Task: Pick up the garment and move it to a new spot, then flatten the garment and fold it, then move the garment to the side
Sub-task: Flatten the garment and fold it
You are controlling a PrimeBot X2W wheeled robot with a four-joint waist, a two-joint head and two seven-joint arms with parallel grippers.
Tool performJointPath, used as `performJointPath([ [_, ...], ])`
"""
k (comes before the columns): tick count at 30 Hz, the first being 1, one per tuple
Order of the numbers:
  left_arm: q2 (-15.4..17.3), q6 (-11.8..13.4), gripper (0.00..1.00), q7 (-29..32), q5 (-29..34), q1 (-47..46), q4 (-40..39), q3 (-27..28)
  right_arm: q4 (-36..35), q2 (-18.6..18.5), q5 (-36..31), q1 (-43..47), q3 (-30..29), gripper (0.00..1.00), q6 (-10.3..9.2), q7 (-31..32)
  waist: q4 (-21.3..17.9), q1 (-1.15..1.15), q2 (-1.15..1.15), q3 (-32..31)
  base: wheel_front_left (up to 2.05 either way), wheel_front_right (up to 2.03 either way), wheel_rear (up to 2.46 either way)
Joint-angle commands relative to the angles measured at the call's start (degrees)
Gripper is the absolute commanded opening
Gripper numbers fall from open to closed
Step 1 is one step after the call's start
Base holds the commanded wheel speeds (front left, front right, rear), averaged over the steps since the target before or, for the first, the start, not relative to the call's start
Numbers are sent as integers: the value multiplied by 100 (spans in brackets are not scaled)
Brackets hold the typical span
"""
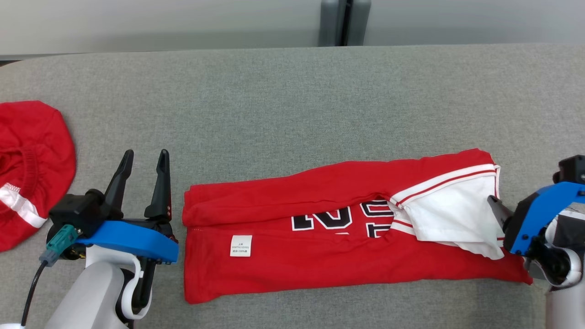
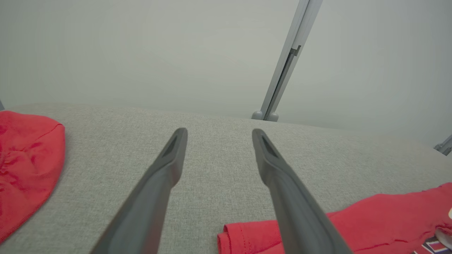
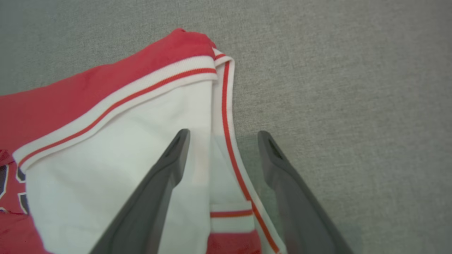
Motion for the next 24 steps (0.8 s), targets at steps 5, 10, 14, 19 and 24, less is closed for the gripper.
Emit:
performJointPath([
  [5,-26,-45,100,-24,91,-31,11,45,714,90,-416,-364,-113,100,3,-62,61,0,0,34,0,0,0],
  [10,-43,-44,100,-25,65,66,62,108,1205,173,-301,-435,96,73,10,-10,78,0,0,5,0,0,0],
  [14,-70,-65,100,-25,89,165,109,113,1367,192,-149,-459,338,0,10,-128,46,0,0,-79,0,0,0],
  [19,-60,-75,100,-25,51,311,126,176,1179,-59,0,-432,466,0,9,-346,-73,0,0,-203,0,0,0],
  [24,20,7,100,-26,47,511,-18,273,784,-407,53,-301,391,0,3,-299,-224,0,0,-269,0,0,0],
])
